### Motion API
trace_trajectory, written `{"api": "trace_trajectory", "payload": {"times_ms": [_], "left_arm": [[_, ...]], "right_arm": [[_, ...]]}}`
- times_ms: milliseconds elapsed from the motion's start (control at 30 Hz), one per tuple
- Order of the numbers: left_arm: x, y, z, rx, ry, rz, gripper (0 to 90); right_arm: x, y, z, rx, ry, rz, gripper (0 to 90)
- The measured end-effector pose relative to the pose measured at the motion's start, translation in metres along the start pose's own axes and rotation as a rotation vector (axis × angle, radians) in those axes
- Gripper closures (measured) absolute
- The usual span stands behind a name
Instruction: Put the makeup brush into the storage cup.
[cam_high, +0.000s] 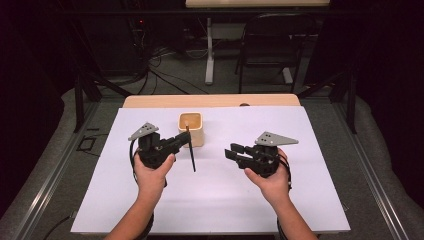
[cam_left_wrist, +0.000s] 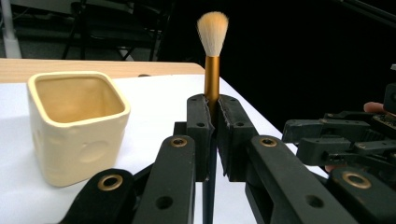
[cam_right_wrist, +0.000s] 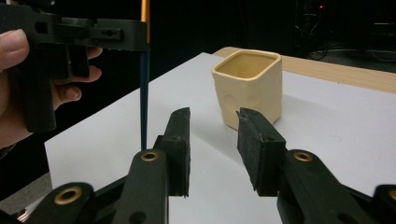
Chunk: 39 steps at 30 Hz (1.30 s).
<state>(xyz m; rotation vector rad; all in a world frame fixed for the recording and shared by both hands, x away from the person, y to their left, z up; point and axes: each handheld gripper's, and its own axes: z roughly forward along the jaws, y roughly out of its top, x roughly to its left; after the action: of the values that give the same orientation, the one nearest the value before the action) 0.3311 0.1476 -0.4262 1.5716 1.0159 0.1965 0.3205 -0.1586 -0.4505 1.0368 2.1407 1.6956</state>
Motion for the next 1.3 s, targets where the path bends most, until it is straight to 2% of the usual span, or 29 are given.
{"api": "trace_trajectory", "payload": {"times_ms": [33,67,100,300,500,533,600,633,700,967,1300], "left_arm": [[0.000,0.000,0.000,0.000,0.000,0.000,83.7],[-0.002,0.000,0.002,-0.003,-0.005,0.002,83.7],[-0.003,0.000,0.003,-0.002,-0.008,0.002,83.7],[-0.009,-0.001,0.010,-0.007,-0.032,0.002,83.7],[-0.016,-0.003,0.016,-0.007,-0.057,0.003,83.7],[-0.017,-0.003,0.017,-0.005,-0.057,0.001,83.7],[-0.018,-0.005,0.018,-0.003,-0.063,-0.001,83.7],[-0.018,-0.006,0.019,-0.004,-0.067,-0.001,83.7],[-0.019,-0.007,0.021,-0.002,-0.070,-0.001,83.7],[-0.024,-0.008,0.023,-0.006,-0.084,-0.004,83.7],[-0.028,-0.009,0.025,-0.013,-0.100,-0.004,83.7]], "right_arm": [[0.000,0.000,0.000,0.000,0.000,0.000,65.3],[0.002,-0.001,0.003,-0.019,0.020,0.012,65.6],[0.002,-0.001,0.002,0.003,0.023,0.017,65.9],[0.006,-0.003,0.004,-0.026,0.048,0.040,70.3],[0.009,-0.006,0.007,0.014,0.063,0.056,72.9],[0.009,-0.006,0.009,0.005,0.072,0.056,73.0],[0.010,-0.007,0.009,0.040,0.068,0.057,73.4],[0.011,-0.008,0.012,0.006,0.076,0.070,73.4],[0.011,-0.008,0.010,0.044,0.079,0.063,73.6],[0.012,-0.012,0.016,0.066,0.098,0.091,74.1],[0.016,-0.016,0.024,0.123,0.119,0.088,73.7]]}}
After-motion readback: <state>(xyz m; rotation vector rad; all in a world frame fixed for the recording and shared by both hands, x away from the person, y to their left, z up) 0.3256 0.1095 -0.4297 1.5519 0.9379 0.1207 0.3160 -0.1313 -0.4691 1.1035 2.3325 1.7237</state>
